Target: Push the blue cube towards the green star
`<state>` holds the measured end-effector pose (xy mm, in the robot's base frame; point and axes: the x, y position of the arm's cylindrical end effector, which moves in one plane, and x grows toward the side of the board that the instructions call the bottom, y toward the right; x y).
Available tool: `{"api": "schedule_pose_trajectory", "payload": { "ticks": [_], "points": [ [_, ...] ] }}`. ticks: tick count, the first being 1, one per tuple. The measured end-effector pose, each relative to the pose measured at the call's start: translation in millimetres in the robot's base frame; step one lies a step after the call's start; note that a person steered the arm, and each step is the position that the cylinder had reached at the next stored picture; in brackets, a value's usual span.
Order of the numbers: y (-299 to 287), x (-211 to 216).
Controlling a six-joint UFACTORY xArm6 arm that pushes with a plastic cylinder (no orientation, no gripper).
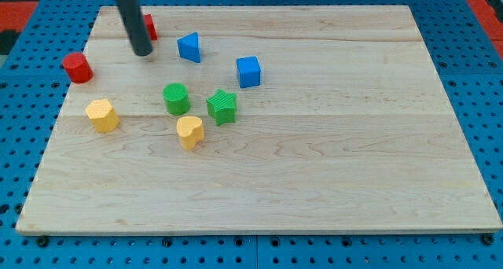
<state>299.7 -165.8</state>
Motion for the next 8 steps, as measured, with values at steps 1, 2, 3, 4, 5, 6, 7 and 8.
{"api": "schedule_pose_trajectory", "payload": {
  "ticks": [1,2,3,4,5,6,7,8],
  "points": [
    [-3,-53],
    [0,-65],
    [18,-66],
    [20,-67],
    [24,-73],
    [25,-73],
    [26,-76],
    [37,-78]
  ]
}}
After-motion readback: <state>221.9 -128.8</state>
